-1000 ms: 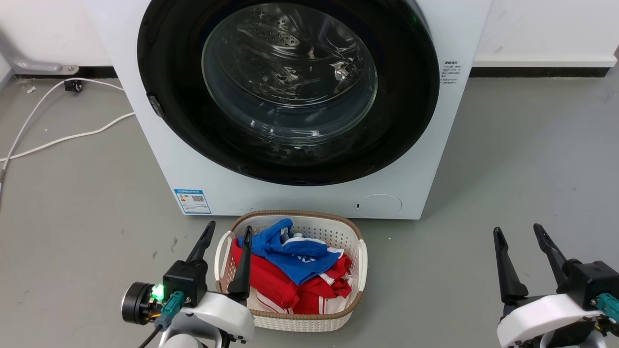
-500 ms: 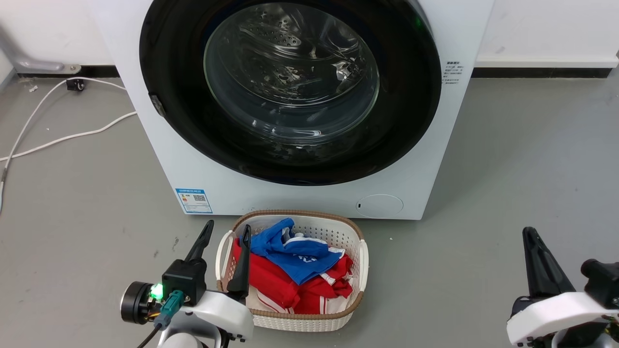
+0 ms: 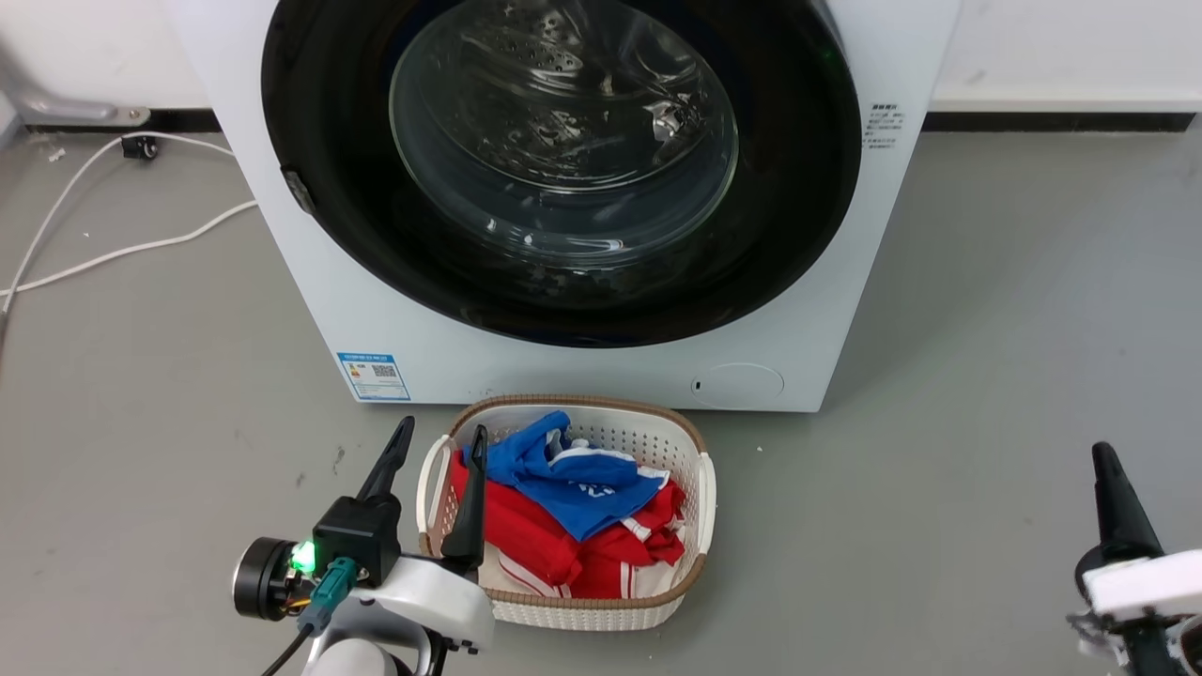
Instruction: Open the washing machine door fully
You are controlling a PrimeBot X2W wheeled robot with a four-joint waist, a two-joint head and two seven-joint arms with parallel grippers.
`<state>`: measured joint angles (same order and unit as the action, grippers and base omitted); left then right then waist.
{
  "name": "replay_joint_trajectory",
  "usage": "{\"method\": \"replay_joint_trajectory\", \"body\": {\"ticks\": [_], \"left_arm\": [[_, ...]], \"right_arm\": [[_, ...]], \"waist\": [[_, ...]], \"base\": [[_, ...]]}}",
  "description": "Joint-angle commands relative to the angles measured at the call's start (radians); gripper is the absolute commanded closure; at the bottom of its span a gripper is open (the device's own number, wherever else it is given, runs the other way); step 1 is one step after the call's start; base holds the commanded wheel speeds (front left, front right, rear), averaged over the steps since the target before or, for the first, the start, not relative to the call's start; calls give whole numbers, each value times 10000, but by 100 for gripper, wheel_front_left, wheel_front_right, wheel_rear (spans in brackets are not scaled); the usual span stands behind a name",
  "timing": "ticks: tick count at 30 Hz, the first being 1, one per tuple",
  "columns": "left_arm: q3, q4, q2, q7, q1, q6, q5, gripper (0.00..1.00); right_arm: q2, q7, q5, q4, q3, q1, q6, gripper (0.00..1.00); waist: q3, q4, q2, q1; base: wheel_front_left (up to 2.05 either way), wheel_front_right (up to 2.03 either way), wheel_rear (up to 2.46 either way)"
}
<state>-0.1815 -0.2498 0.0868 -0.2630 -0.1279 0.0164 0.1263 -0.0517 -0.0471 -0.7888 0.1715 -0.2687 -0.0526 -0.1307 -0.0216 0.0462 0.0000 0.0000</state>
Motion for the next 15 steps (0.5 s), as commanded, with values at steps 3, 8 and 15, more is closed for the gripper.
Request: {"method": "replay_joint_trajectory", "body": {"ticks": [3, 8, 15], "left_arm": [[25, 78, -22, -27, -184, -45, -59, 0], [38, 206, -50, -27, -350, -27, -76, 0], [21, 656, -151, -27, -682, -15, -115, 0]], "right_arm": [[12, -380, -1886, 537, -240, -601, -2, 100], [4, -1387, -4693, 1479, -758, -1743, -2, 100], [-502, -2880, -6512, 2554, -1576, -3777, -2, 100]], "waist": [[-218, -27, 0, 0], [-587, -18, 0, 0], [-1278, 137, 0, 0]], "base": [[0, 0, 0], [0, 0, 0], [0, 0, 0]]}}
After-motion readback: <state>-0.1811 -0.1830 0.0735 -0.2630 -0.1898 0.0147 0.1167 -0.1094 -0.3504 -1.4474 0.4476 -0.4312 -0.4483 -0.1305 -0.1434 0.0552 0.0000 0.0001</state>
